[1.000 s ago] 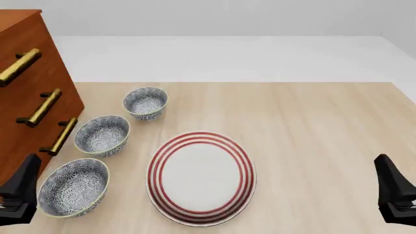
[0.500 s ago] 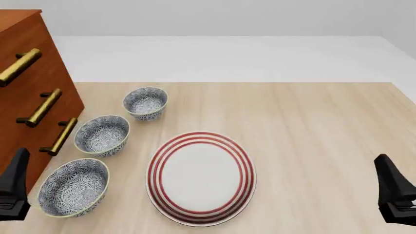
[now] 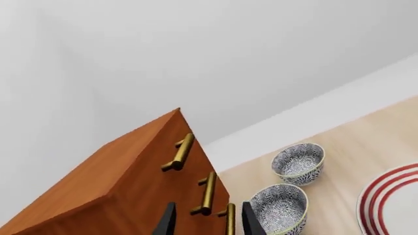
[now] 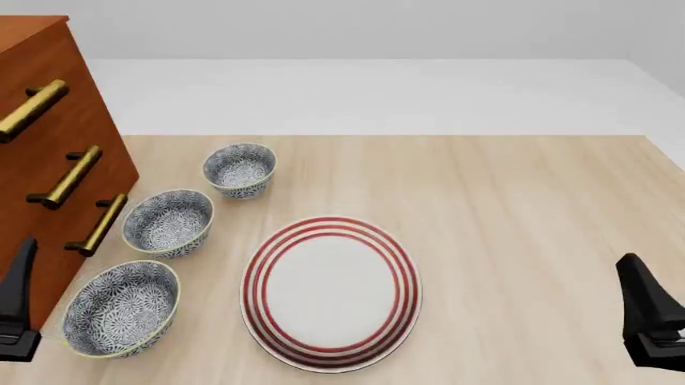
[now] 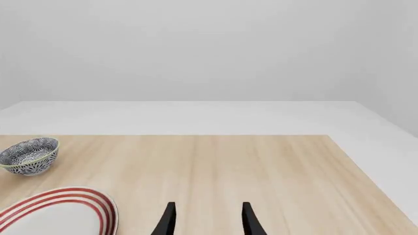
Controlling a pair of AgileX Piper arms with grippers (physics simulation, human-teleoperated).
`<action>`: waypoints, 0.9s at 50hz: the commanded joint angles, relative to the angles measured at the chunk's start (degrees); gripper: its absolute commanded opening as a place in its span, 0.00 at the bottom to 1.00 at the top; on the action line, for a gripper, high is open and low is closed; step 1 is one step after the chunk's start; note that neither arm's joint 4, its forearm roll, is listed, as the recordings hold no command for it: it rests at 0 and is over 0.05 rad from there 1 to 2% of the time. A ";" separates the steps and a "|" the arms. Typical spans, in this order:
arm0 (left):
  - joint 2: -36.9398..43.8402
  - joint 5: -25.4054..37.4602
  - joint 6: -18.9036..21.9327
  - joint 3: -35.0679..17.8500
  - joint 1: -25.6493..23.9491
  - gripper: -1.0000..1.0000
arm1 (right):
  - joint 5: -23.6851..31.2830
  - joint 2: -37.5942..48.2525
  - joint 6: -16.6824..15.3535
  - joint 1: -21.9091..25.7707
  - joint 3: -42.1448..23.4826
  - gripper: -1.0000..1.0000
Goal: Open the top drawer of the cabinet.
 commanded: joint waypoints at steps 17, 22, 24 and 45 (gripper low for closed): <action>0.59 -0.29 15.09 0.61 0.56 1.00 | 0.00 0.00 0.00 0.00 0.00 1.00; 2.12 -2.63 17.73 1.56 0.67 1.00 | 0.00 0.00 0.00 0.01 0.00 1.00; 2.65 -3.07 17.68 1.27 1.05 1.00 | 0.00 0.00 0.01 -0.01 0.00 1.00; 11.54 -12.99 26.89 0.95 3.17 1.00 | 0.00 0.00 0.00 0.00 0.00 1.00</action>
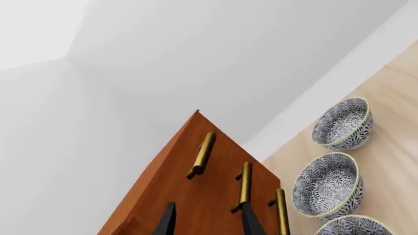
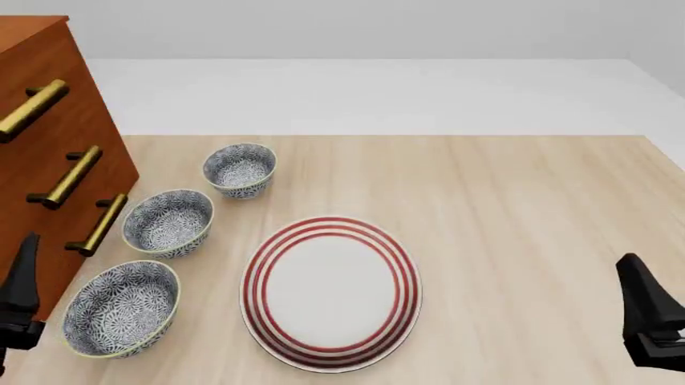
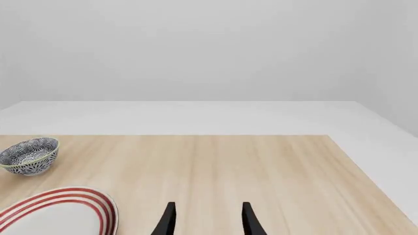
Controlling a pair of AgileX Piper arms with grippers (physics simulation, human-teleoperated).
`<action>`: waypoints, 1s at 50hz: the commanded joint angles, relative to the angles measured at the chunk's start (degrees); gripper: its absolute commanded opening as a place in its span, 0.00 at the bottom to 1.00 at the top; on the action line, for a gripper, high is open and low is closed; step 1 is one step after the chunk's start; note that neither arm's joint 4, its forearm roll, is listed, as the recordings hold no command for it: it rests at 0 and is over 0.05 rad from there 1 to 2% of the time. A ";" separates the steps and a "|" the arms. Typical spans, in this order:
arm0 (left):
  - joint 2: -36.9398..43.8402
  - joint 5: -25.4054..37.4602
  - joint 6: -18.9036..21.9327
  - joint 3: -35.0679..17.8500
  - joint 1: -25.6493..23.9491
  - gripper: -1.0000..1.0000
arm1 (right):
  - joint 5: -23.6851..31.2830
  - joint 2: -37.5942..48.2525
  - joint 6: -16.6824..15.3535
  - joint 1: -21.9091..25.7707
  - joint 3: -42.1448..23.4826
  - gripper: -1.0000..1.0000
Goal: Open the top drawer of the cabinet.
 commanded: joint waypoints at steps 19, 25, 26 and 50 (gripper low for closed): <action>10.26 -9.68 9.97 -1.91 1.11 1.00 | 0.00 0.01 -0.01 -0.01 0.00 1.00; 11.91 -10.95 11.33 -1.97 1.58 1.00 | 0.00 0.00 0.00 0.01 0.00 1.00; 11.97 -11.04 11.37 -1.98 1.47 1.00 | 0.00 -0.01 0.00 0.00 0.00 1.00; 19.09 -14.78 12.39 -4.01 2.10 1.00 | 0.00 0.01 -0.01 0.00 0.00 1.00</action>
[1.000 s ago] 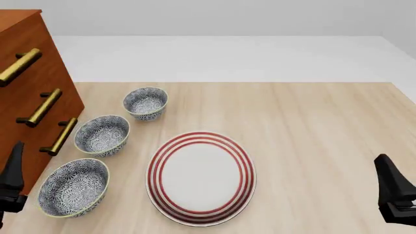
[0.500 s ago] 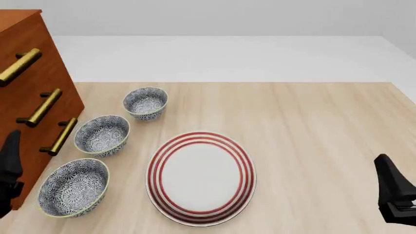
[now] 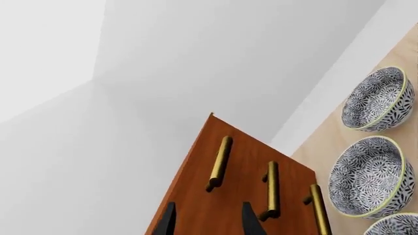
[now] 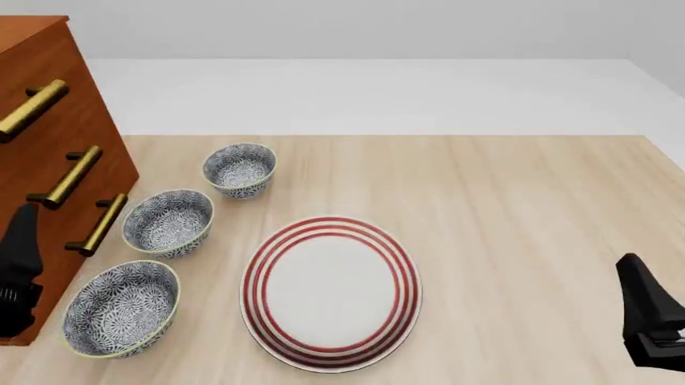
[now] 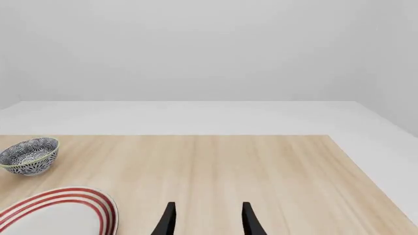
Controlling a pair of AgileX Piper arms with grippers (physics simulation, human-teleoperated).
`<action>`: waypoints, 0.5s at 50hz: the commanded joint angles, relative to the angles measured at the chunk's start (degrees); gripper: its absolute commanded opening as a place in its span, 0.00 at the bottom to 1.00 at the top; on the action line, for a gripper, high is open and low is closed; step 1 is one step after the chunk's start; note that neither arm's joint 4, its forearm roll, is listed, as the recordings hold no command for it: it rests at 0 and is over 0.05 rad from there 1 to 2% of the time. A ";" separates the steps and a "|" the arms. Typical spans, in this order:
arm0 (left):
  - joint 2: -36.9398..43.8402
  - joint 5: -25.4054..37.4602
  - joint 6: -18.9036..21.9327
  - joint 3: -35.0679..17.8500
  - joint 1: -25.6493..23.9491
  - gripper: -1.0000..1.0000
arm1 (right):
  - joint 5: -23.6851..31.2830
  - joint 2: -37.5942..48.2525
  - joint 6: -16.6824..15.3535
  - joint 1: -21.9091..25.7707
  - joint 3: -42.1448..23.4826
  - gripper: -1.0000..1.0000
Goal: Open the top drawer of the cabinet.
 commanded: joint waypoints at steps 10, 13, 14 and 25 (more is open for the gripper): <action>6.42 -3.45 1.83 -1.60 0.13 1.00 | 0.00 -0.01 0.00 0.00 0.00 1.00; 7.68 -3.99 2.17 -1.81 0.10 1.00 | 0.00 0.00 0.00 0.00 0.00 1.00; 7.91 -3.87 2.17 -2.05 -0.01 1.00 | 0.00 0.00 0.00 -0.02 0.00 1.00; 12.07 -7.32 5.14 -2.32 1.23 1.00 | 0.00 0.01 0.00 0.01 0.00 1.00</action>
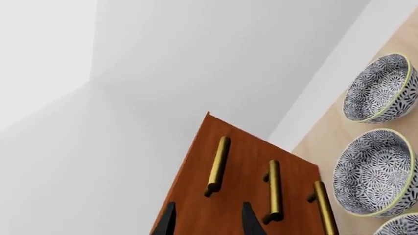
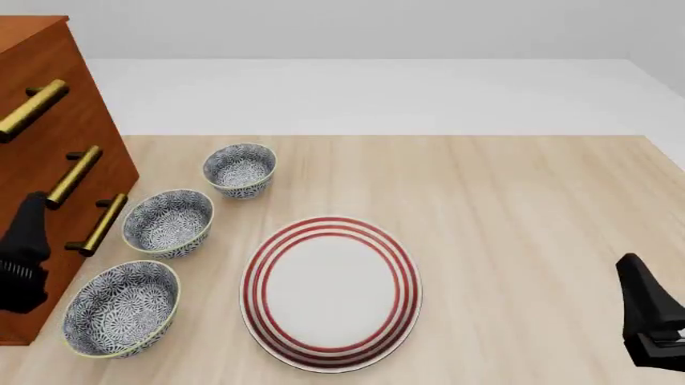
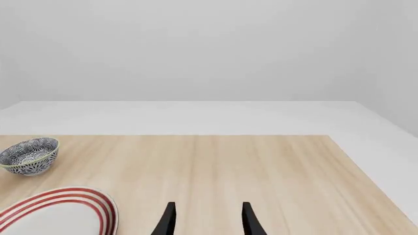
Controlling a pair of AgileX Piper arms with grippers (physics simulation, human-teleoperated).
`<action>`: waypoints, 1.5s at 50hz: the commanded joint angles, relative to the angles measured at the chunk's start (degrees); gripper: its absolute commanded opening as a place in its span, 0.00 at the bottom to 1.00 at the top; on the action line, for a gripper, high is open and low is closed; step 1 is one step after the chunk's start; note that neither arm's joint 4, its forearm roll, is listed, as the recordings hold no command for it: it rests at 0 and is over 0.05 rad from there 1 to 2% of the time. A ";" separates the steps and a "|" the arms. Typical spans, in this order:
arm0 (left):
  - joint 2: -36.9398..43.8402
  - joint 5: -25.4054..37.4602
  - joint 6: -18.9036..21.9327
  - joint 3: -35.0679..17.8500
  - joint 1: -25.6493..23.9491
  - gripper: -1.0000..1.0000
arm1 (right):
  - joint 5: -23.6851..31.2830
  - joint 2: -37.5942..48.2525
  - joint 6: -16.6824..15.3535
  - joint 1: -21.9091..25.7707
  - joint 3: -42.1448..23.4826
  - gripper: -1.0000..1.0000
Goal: Open the top drawer of the cabinet.
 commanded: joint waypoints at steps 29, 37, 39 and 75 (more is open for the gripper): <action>13.95 -10.34 6.50 -2.84 -0.31 1.00 | 0.00 0.00 0.00 0.00 0.00 1.00; 14.93 -10.59 6.98 -4.05 0.32 1.00 | 0.00 -0.01 0.00 0.00 0.00 1.00; 15.42 -10.77 7.16 -4.28 0.63 1.00 | 0.00 0.00 0.00 0.01 0.00 1.00; 23.04 -13.10 7.54 -6.74 3.27 1.00 | 0.00 0.01 0.00 0.01 0.00 1.00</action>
